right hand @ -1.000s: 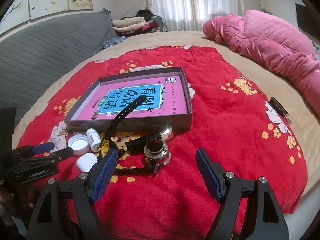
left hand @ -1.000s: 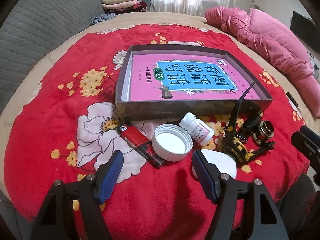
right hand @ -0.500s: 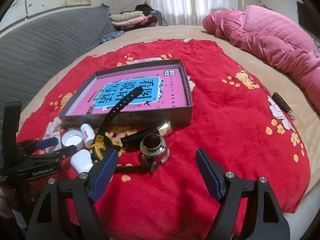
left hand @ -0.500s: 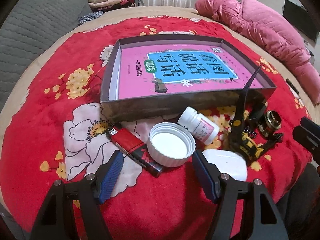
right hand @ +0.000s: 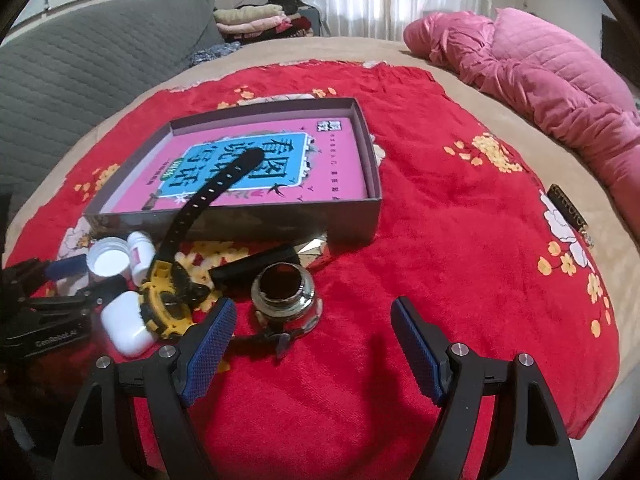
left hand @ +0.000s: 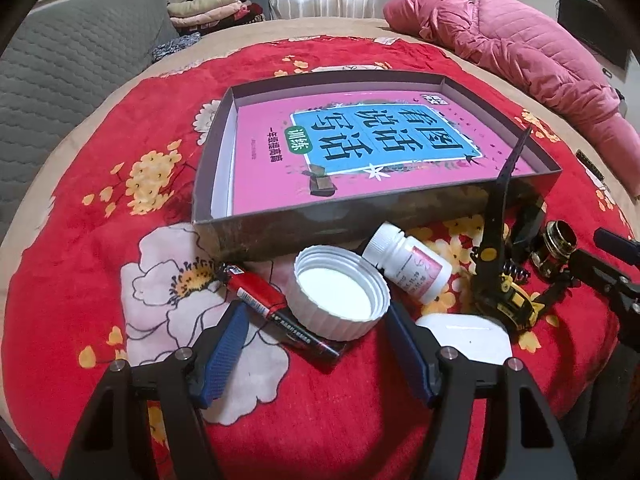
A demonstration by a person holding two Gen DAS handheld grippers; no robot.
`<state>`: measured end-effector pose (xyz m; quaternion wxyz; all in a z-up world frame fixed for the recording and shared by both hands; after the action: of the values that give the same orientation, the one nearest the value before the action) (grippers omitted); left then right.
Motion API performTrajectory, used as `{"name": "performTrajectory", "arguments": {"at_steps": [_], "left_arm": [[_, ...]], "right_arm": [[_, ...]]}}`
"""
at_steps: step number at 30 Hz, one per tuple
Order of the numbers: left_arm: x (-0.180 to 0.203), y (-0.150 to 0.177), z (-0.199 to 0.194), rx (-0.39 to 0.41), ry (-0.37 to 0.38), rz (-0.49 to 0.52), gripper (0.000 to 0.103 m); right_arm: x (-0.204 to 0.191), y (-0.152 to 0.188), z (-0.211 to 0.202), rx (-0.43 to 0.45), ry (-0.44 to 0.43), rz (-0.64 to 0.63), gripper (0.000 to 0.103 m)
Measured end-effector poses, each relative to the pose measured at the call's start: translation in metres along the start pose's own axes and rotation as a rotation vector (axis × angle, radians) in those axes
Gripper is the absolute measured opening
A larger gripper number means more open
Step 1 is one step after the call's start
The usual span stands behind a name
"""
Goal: Organize rigid objects
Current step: 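Move the left tool to the white bottle cap while the right tool approaches the silver cylinder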
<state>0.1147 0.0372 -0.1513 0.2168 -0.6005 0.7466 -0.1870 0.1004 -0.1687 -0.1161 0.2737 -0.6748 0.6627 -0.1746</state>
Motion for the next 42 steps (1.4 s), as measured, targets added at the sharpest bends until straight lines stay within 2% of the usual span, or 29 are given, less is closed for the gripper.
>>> {"name": "performTrajectory", "arguments": {"at_steps": [15, 18, 32, 42], "left_arm": [[-0.007, -0.007, 0.016, -0.010, 0.070, -0.014, 0.068], [-0.006, -0.006, 0.017, -0.015, 0.081, -0.010, 0.068], [-0.013, -0.007, 0.000, 0.015, 0.157, -0.048, 0.068], [-0.011, -0.008, 0.008, -0.003, 0.165, -0.045, 0.068]], "right_arm": [[-0.003, -0.002, 0.013, 0.004, -0.030, -0.020, 0.080], [-0.002, -0.003, 0.014, 0.004, -0.035, -0.016, 0.075], [-0.003, 0.000, 0.017, -0.010, -0.048, -0.012, 0.073], [-0.006, 0.000, 0.021, -0.023, -0.076, -0.004, 0.072]]}}
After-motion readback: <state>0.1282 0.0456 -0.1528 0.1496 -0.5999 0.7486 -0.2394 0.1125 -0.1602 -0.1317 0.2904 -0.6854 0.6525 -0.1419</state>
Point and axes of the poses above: each gripper's, at about its wrist camera, not at the fingertips, and z roughly the way its jaws point, x to its right, y to its underside, the point moved 10 cm from there along z, roughly the way its jaws point, and after that the axes turned 8 degrees about z, right-handed, at the moved point
